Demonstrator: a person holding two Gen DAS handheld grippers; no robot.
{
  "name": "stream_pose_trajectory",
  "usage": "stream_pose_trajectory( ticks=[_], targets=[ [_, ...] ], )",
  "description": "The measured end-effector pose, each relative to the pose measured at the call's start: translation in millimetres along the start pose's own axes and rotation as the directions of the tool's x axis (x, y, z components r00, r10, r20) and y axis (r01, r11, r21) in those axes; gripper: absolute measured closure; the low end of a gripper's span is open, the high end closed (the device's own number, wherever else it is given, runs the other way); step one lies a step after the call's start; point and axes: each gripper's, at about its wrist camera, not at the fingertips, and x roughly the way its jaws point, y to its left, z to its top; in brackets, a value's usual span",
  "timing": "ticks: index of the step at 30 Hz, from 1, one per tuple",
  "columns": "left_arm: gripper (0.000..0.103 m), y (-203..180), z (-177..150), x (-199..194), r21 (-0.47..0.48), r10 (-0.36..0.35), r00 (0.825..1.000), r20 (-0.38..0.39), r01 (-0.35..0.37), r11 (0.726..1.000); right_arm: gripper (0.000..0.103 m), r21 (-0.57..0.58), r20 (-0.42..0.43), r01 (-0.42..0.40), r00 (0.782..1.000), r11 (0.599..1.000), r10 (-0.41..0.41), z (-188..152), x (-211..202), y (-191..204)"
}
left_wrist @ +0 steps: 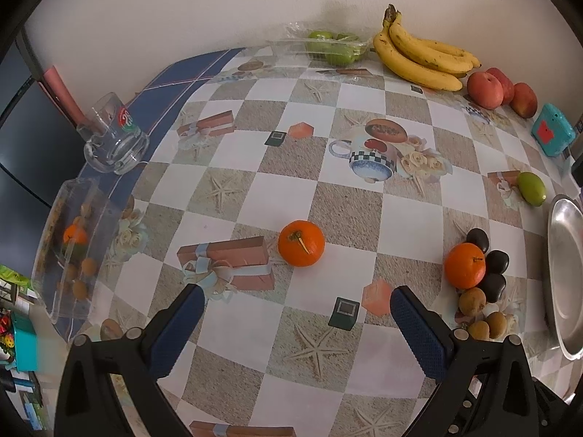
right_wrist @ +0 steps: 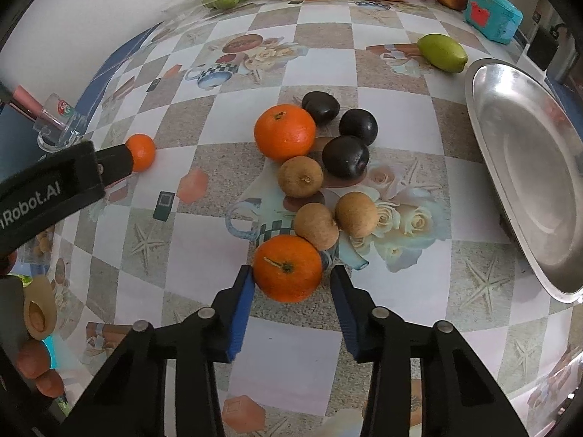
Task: Organize fruits
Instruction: 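Move the right tool to an orange and close its fingers on it, then grasp a second orange with the left tool while the right tool holds its orange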
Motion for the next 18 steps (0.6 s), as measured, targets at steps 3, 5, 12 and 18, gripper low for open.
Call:
stream_pose_trajectory(
  ticks=[3, 5, 12, 18],
  targets=[
    [0.0, -0.1, -0.4, -0.4, 0.001, -0.003, 1.0, 0.0, 0.003, 1.0, 0.065, -0.008, -0.002, -0.006, 1.0, 1.0, 0.006, 0.0, -0.8, 0.7],
    [0.0, -0.1, -0.4, -0.5, 0.0, -0.004, 1.0, -0.001, 0.004, 1.0, 0.065, -0.007, -0.002, -0.007, 1.0, 1.0, 0.007, 0.6, -0.3, 0.8],
    [0.0, 1.8, -0.1, -0.9, -0.017, -0.013, 1.0, -0.005, 0.013, 1.0, 0.065, -0.006, -0.006, -0.019, 1.0, 1.0, 0.019, -0.7, -0.6, 0.9],
    [0.0, 8.1, 2.9, -1.7, -0.047, -0.053, 0.999, -0.004, 0.053, 0.998, 0.065, -0.006, 0.016, -0.046, 0.999, 0.999, 0.046, -3.2, -10.9, 0.4]
  ],
)
